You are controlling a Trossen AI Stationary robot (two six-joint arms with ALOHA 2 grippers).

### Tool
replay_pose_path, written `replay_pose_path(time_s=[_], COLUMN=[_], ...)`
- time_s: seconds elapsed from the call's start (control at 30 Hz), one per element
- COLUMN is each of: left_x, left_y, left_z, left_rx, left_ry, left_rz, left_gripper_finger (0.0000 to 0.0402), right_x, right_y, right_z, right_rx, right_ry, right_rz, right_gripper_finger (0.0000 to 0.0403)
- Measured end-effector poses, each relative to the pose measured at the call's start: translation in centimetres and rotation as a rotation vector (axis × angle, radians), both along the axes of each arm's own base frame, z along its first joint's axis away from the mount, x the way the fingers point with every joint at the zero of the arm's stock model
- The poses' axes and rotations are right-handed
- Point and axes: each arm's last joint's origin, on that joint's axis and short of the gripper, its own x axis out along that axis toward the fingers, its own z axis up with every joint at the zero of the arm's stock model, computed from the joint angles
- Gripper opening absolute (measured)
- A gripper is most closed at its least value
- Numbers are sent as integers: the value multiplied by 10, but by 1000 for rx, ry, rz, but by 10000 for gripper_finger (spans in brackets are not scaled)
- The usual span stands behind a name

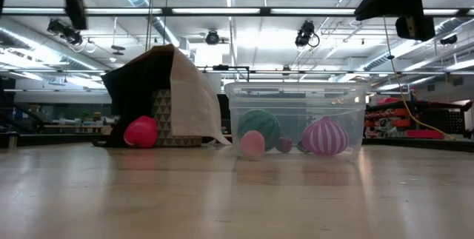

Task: Pick and placing Produce into tupperware
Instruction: Put the apple into the transparent bin

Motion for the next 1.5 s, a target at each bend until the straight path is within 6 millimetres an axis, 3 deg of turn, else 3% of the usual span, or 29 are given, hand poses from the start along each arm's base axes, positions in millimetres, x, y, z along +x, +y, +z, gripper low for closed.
replay_pose_path(time_s=[0.1,0.17,0.27,0.37,0.43,0.5,0.6,0.7,0.9,1.1,1.27,1.5], left_x=[26,45,73,101,118,127,128,125,102,74,70,71], left_y=[4,5,0,-10,-16,-19,-17,-16,-26,-41,-46,-48], left_z=[-14,-10,26,70,79,67,41,33,24,4,-19,-46], left_rx=[-86,-100,45,258,341,381,354,276,140,-16,-46,-219], left_ry=[152,283,256,164,326,649,1063,1175,1196,1277,1327,1179], left_rz=[-300,-469,-631,-679,-701,-732,-631,-437,50,298,458,729], left_gripper_finger=[0,0,0,0,0,0,0,0,0,0,0,6], right_x=[0,0,0,0,0,0,0,0,0,0,0,0], right_y=[0,0,1,1,1,1,1,1,1,0,0,0], right_z=[0,0,0,0,0,0,0,0,0,0,0,0], right_rx=[0,4,9,14,15,15,15,11,9,0,-7,2], right_ry=[0,2,4,4,4,3,4,4,4,4,3,1], right_rz=[1,9,16,12,12,12,12,15,16,16,17,7], right_gripper_finger=[41,41,41,41,41,41,41,41,41,41,41,41])
